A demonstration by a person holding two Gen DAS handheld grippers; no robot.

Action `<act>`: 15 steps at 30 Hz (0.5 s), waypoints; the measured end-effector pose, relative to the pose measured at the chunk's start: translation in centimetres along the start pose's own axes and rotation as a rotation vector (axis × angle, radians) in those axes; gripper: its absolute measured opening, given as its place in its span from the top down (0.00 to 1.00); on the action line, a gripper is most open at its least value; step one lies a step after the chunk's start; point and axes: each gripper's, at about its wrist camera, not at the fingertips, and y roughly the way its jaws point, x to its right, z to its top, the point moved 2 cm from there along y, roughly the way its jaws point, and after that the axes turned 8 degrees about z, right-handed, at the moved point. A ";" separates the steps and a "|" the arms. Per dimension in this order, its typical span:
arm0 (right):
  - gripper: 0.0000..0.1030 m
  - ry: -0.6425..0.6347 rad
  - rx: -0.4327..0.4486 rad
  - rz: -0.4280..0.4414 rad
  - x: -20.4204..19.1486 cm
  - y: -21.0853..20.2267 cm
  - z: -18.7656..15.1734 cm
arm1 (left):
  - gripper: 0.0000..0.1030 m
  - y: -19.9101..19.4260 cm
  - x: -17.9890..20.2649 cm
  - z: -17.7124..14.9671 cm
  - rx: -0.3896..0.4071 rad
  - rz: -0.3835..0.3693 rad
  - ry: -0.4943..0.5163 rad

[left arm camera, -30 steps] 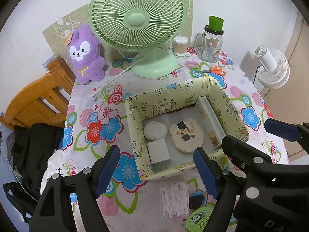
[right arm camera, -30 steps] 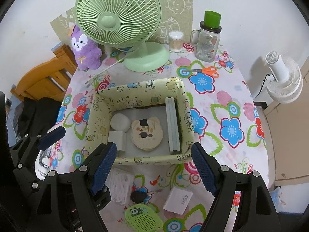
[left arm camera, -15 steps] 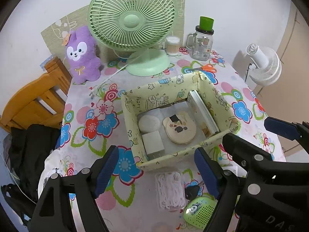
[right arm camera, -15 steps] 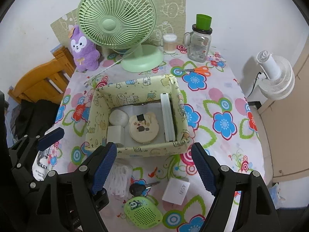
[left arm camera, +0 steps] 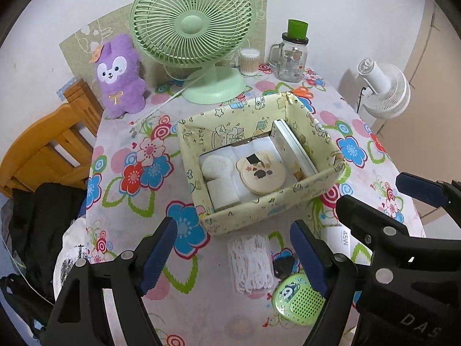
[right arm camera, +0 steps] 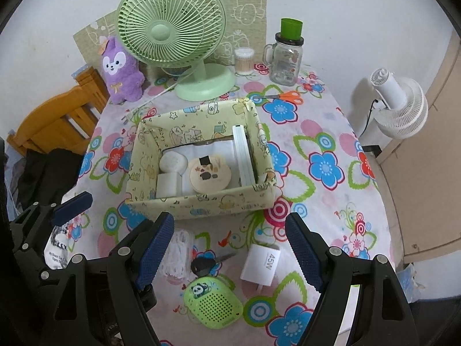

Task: Organize rigid objects
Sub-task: 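Withdraw both open tools up and away from the fabric box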

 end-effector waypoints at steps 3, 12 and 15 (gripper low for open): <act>0.20 0.001 0.001 -0.006 -0.1 -0.1 -0.4 | 0.20 0.0 0.0 -0.5 -0.002 -0.005 0.002; 0.20 0.009 0.007 -0.018 0.3 -0.4 -1.1 | 0.19 -0.1 0.2 -0.9 -0.009 -0.017 0.003; 0.20 0.011 0.006 -0.017 0.6 -0.3 -1.2 | 0.18 0.0 0.5 -1.0 -0.014 -0.018 0.001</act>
